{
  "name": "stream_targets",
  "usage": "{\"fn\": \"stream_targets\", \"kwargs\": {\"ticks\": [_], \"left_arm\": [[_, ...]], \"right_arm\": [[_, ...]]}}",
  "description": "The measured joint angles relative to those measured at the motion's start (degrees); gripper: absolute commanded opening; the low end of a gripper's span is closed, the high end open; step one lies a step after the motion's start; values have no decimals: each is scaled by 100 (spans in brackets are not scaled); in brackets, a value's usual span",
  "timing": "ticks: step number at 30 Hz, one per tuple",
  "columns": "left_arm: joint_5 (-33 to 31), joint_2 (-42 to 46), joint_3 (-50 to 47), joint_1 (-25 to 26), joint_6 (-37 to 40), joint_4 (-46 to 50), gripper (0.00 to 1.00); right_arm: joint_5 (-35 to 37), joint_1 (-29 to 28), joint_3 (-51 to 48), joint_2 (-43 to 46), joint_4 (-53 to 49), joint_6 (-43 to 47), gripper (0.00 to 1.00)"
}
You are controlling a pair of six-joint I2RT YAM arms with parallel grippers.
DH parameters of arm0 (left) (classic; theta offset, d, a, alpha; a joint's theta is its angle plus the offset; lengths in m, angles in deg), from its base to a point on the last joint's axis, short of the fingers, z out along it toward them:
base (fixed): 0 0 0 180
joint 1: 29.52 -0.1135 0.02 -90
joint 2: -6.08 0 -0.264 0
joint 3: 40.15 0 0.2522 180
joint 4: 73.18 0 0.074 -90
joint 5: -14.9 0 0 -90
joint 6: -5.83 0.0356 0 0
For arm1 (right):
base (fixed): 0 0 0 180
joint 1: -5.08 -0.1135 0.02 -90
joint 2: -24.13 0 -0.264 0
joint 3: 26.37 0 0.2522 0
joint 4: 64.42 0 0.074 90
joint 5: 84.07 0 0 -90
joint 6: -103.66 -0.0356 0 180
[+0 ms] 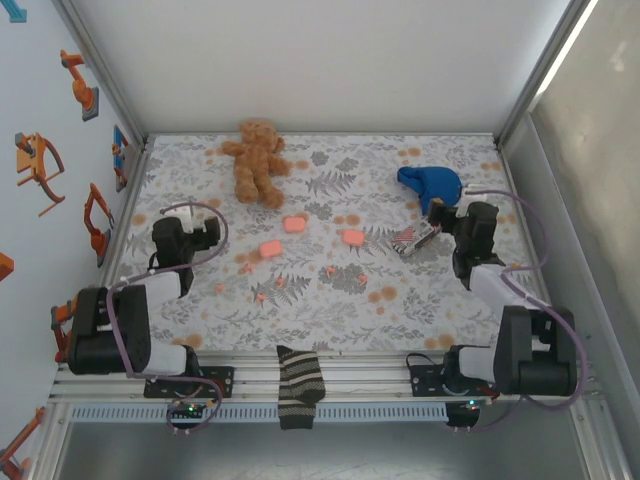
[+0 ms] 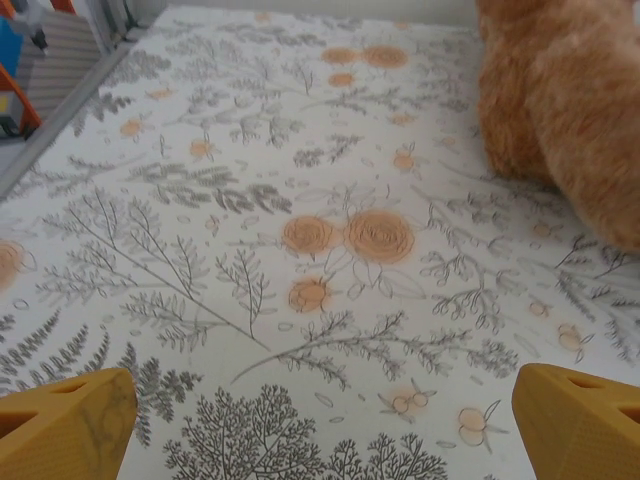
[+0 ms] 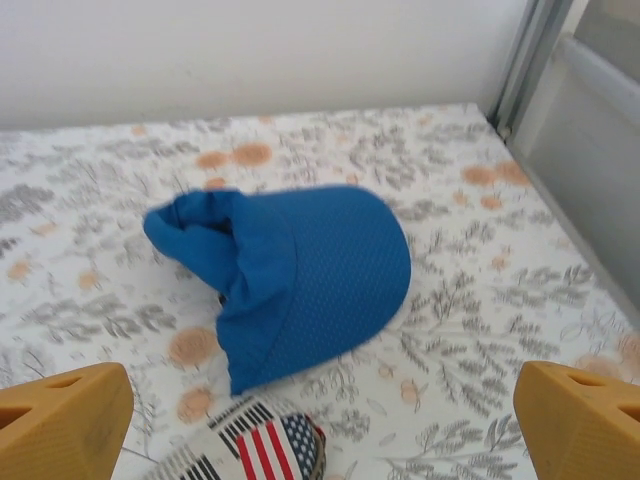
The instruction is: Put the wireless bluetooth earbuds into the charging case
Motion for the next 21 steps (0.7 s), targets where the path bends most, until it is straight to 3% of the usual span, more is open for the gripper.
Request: {"fn": "stream_targets", "kwargs": {"ticks": [9, 15, 21], "left_arm": [[144, 1788, 988, 9, -953, 1974, 96], [713, 2135, 1370, 9, -1843, 3250, 96], [1491, 2382, 1373, 9, -2229, 4266, 96]], "right_arm": [[-796, 0, 1611, 807, -2490, 68, 99], [-1539, 0, 2347, 815, -3963, 251, 98], [-2035, -48, 2699, 809, -4959, 603, 97]]}}
